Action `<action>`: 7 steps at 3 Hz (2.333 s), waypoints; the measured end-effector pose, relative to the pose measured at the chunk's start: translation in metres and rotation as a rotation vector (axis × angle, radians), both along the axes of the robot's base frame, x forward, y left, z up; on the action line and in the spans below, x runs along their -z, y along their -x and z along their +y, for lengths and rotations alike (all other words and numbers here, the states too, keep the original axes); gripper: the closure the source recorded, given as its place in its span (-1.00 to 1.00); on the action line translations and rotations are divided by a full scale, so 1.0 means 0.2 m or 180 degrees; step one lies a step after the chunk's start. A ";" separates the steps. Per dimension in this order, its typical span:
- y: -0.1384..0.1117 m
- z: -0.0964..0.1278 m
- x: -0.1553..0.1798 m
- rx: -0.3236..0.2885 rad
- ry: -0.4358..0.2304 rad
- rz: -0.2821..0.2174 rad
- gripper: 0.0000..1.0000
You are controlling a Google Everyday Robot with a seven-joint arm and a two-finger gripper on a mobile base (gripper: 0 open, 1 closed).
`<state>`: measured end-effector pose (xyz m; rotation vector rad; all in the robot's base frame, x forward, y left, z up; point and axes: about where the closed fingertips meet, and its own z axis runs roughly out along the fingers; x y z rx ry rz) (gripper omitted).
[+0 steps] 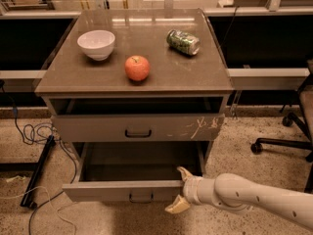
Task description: Open middle drawer
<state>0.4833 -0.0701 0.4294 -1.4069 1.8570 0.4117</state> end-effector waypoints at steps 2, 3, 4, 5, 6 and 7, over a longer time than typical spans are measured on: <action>0.24 -0.13 -0.17 -0.0132 -0.0061 -0.0044 0.39; 0.57 -0.29 -0.24 -0.0087 -0.0091 -0.0006 0.85; 0.65 -0.44 -0.24 0.0159 -0.0104 0.0003 0.86; 0.47 -0.34 -0.18 0.0017 -0.0052 0.0049 0.24; 0.21 -0.22 -0.10 -0.0043 0.0113 0.0049 -0.22; 0.17 -0.05 -0.10 -0.0282 0.0114 0.0056 -0.69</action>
Offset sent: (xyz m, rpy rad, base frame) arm -0.0826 -0.0752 0.0503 0.0287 -0.0057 0.0089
